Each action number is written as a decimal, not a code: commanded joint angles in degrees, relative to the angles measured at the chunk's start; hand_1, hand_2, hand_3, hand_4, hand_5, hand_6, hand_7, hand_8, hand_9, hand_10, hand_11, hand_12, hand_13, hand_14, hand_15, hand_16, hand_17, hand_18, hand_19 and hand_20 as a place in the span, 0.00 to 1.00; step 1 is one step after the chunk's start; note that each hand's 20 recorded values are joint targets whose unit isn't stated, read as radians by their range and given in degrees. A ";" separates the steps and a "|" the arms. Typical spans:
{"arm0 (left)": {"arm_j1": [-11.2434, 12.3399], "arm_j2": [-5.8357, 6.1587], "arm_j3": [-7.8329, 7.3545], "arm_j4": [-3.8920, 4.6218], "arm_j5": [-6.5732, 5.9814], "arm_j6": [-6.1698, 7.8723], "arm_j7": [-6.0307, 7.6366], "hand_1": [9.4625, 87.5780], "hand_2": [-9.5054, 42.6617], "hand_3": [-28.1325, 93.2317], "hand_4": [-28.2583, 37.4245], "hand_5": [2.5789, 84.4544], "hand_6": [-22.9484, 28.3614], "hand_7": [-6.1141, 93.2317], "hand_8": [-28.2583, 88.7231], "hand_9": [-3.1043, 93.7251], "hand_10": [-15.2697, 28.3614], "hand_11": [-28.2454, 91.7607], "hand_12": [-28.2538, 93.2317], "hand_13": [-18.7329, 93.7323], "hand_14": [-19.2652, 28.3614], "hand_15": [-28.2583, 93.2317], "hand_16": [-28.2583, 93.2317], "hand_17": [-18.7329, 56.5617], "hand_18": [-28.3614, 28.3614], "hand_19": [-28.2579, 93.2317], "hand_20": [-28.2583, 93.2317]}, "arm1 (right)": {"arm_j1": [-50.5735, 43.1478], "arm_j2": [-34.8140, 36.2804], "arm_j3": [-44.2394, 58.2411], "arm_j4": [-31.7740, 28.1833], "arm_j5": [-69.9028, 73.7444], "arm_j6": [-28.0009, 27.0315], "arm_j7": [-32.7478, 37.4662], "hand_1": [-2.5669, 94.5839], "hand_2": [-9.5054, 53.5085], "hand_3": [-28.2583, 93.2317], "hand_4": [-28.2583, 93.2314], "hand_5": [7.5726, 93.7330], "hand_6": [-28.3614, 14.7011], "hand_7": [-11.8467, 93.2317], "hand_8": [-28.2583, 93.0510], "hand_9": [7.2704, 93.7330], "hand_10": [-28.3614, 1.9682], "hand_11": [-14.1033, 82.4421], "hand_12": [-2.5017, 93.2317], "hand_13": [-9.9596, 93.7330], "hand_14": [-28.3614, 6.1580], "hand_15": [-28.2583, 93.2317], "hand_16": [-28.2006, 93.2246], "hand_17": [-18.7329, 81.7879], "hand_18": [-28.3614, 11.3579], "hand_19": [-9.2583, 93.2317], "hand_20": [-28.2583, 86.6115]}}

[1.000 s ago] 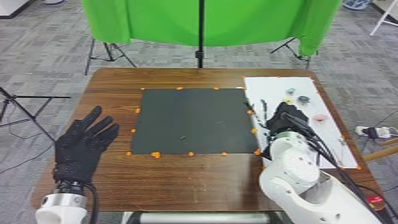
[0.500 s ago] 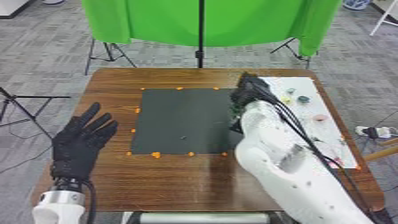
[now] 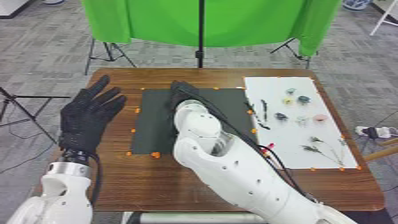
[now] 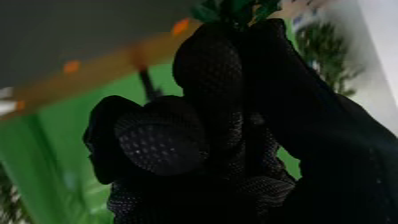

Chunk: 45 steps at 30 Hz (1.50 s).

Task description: Arrange flowers

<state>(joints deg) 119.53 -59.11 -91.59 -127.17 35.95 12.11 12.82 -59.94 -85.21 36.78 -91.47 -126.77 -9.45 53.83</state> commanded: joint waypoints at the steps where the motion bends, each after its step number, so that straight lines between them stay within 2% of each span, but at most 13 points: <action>1: -3.44 1.03 0.69 0.88 0.51 -0.97 -0.52 0.14 0.37 0.88 0.00 0.42 0.63 0.16 0.16 0.38 0.80 0.42 0.31 0.38 0.97 0.63 0.16 0.11 0.93 0.67 0.28 | 3.50 -1.23 -5.33 3.65 2.88 -1.21 2.05 0.60 0.00 0.84 0.01 0.88 0.49 0.51 0.34 0.92 0.44 0.68 0.23 0.93 0.55 0.81 0.36 0.76 0.19 1.00 0.65; 6: -5.28 1.06 1.88 1.53 0.40 -1.56 -0.06 0.14 0.37 0.88 0.00 0.42 0.63 0.16 0.16 0.38 0.80 0.42 0.31 0.38 0.97 0.63 0.16 0.11 0.93 0.67 0.29 | 2.21 -2.36 -5.29 5.03 3.60 -5.31 2.33 0.60 0.00 0.83 0.01 0.88 0.49 0.51 0.34 0.92 0.45 0.69 0.24 0.93 0.55 0.82 0.36 0.76 0.19 1.00 0.65; 8: -5.72 0.76 1.84 1.70 0.60 -1.63 -0.30 0.14 0.37 0.88 0.00 0.42 0.63 0.16 0.16 0.37 0.80 0.42 0.31 0.38 0.97 0.63 0.16 0.11 0.93 0.67 0.29 | 0.53 -3.75 -3.26 5.10 2.72 -10.80 2.08 0.59 0.00 0.83 0.02 0.88 0.49 0.51 0.34 0.92 0.45 0.69 0.24 0.93 0.55 0.82 0.36 0.76 0.19 1.00 0.66; 10: -5.13 0.78 1.65 1.54 0.44 -1.37 0.02 0.14 0.37 0.88 0.00 0.42 0.63 0.16 0.16 0.38 0.80 0.42 0.31 0.38 0.97 0.63 0.16 0.11 0.93 0.67 0.29 | -0.80 -4.07 -3.41 4.76 2.94 -11.62 1.47 0.58 0.00 0.83 0.02 0.88 0.50 0.51 0.34 0.93 0.46 0.69 0.24 0.93 0.54 0.82 0.36 0.76 0.18 1.00 0.66; 11: -6.44 1.68 2.56 1.80 -0.08 -0.90 1.55 0.14 0.37 0.88 0.00 0.42 0.63 0.16 0.16 0.38 0.80 0.42 0.31 0.38 0.97 0.63 0.16 0.11 0.93 0.67 0.29 | 0.40 -3.59 -4.04 4.59 2.85 -11.60 0.90 0.57 0.00 0.83 0.03 0.88 0.51 0.51 0.33 0.93 0.46 0.69 0.23 0.93 0.54 0.82 0.37 0.76 0.18 1.00 0.66; 14: -8.18 1.72 3.23 2.76 -0.21 -1.76 2.13 0.14 0.37 0.88 0.00 0.42 0.63 0.16 0.16 0.38 0.80 0.42 0.31 0.38 0.97 0.63 0.16 0.11 0.93 0.67 0.29 | 1.72 -3.05 -5.70 5.19 2.90 -9.55 0.24 0.57 0.00 0.83 0.03 0.88 0.52 0.51 0.33 0.93 0.47 0.68 0.23 0.93 0.53 0.82 0.37 0.76 0.18 1.00 0.67; 17: -7.92 1.61 3.08 2.78 0.00 -2.25 1.66 0.14 0.37 0.88 0.00 0.42 0.63 0.16 0.16 0.37 0.80 0.42 0.31 0.38 0.97 0.63 0.16 0.11 0.93 0.67 0.29 | 2.65 -2.10 -7.66 5.25 3.51 -6.72 0.18 0.56 0.00 0.82 0.03 0.89 0.54 0.50 0.33 0.94 0.48 0.68 0.23 0.93 0.53 0.82 0.37 0.76 0.17 1.00 0.67; 21: -7.00 2.26 3.08 2.45 -0.36 -2.08 2.88 0.14 0.37 0.88 0.00 0.42 0.63 0.16 0.16 0.37 0.80 0.42 0.31 0.38 0.97 0.63 0.16 0.11 0.93 0.67 0.29 | 4.08 -1.28 -9.93 4.72 4.92 -4.35 0.54 0.54 0.00 0.83 0.01 0.93 0.57 0.43 0.30 0.98 0.51 0.64 0.23 0.94 0.53 0.81 0.36 0.76 0.16 1.00 0.67; 28: -7.41 3.16 3.99 2.70 -0.87 -2.45 4.37 0.14 0.37 0.88 0.00 0.42 0.63 0.16 0.16 0.37 0.80 0.42 0.31 0.38 0.97 0.63 0.16 0.11 0.93 0.67 0.29 | 6.77 -0.24 -13.55 4.82 6.84 -1.35 2.23 0.53 0.02 0.82 0.00 0.98 0.61 0.31 0.29 1.00 0.52 0.62 0.23 0.95 0.54 0.80 0.37 0.76 0.16 1.00 0.68; 34: -6.51 3.14 3.68 2.44 -0.71 -2.45 4.23 0.14 0.37 0.88 0.00 0.42 0.63 0.16 0.16 0.37 0.80 0.42 0.31 0.38 0.97 0.63 0.16 0.11 0.93 0.67 0.29 | 7.54 0.36 -15.16 5.02 6.98 -0.58 3.34 0.53 0.05 0.81 0.00 0.98 0.63 0.28 0.28 1.00 0.54 0.60 0.22 0.95 0.54 0.79 0.37 0.76 0.16 1.00 0.67; 36: -6.13 3.25 3.74 2.33 -1.06 -2.08 4.67 0.14 0.37 0.88 0.00 0.42 0.63 0.16 0.16 0.37 0.80 0.42 0.31 0.38 0.97 0.63 0.16 0.11 0.93 0.67 0.29 | 7.22 0.21 -14.71 4.92 6.83 -1.30 3.27 0.52 0.05 0.82 0.00 0.98 0.63 0.27 0.27 1.00 0.54 0.60 0.22 0.95 0.55 0.79 0.37 0.75 0.16 1.00 0.67; 39: -6.26 3.07 3.70 2.36 -0.72 -2.45 4.11 0.14 0.37 0.88 0.00 0.42 0.63 0.16 0.17 0.37 0.80 0.42 0.31 0.38 0.97 0.64 0.16 0.11 0.93 0.67 0.29 | 8.36 0.85 -16.89 5.45 3.49 0.45 3.61 0.51 0.03 0.82 0.00 0.98 0.62 0.27 0.27 1.00 0.56 0.60 0.22 0.95 0.55 0.78 0.37 0.76 0.15 1.00 0.67; 45: -6.30 2.38 3.36 2.29 -0.47 -2.66 2.84 0.14 0.37 0.88 0.00 0.42 0.63 0.16 0.16 0.38 0.80 0.42 0.31 0.38 0.97 0.64 0.16 0.11 0.93 0.67 0.29 | 7.11 0.38 -15.09 5.51 2.18 -0.19 2.98 0.47 0.00 0.82 0.00 0.98 0.63 0.27 0.26 1.00 0.57 0.60 0.22 0.96 0.55 0.78 0.37 0.76 0.15 1.00 0.67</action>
<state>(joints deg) 112.69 -55.92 -87.90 -124.79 35.35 10.26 17.10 -52.59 -84.72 20.63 -86.04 -121.97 -10.35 57.04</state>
